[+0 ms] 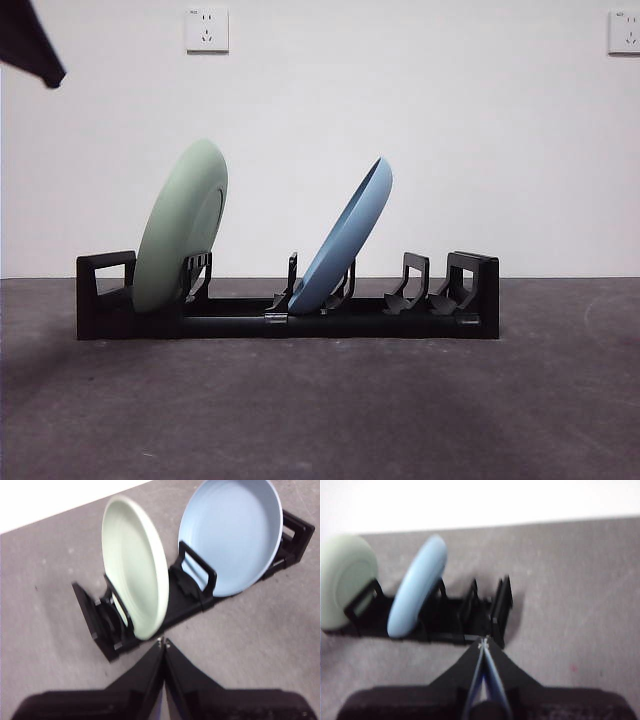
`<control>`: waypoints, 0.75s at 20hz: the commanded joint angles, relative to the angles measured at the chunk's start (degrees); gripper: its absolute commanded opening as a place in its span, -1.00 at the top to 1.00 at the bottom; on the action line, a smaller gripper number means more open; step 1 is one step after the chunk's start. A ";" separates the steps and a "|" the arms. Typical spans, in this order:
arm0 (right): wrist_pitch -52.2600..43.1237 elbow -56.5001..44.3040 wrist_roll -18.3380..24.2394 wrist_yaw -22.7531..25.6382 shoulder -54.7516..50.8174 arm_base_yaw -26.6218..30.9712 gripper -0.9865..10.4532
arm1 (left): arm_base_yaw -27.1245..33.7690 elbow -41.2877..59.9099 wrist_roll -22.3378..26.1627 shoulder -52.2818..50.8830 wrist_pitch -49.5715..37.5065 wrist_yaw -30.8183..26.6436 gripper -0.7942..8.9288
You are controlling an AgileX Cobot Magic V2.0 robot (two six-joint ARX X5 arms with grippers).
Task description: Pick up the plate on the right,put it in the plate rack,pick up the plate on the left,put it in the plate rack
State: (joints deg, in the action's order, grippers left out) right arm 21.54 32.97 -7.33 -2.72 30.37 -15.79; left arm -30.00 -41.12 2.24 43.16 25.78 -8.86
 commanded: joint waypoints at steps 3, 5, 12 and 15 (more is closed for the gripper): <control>2.64 -0.57 -0.74 0.09 2.08 -0.13 0.82 | 0.20 0.24 -0.92 -0.07 0.22 -0.11 0.84; 3.72 -0.57 -0.74 0.09 2.67 -0.11 0.82 | 0.20 0.24 -0.90 -0.07 0.42 -0.07 0.84; 4.63 -0.57 -0.74 0.11 3.37 -0.11 0.82 | 0.20 0.24 -0.90 -0.07 0.42 -0.11 0.84; 4.63 -0.57 -0.74 0.11 3.37 -0.11 0.82 | 0.09 0.24 -0.90 -0.35 0.68 -0.04 0.84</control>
State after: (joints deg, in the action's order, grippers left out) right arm 26.37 32.82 -7.70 -2.76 33.78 -15.79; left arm -30.00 -41.12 1.87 42.98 26.55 -8.88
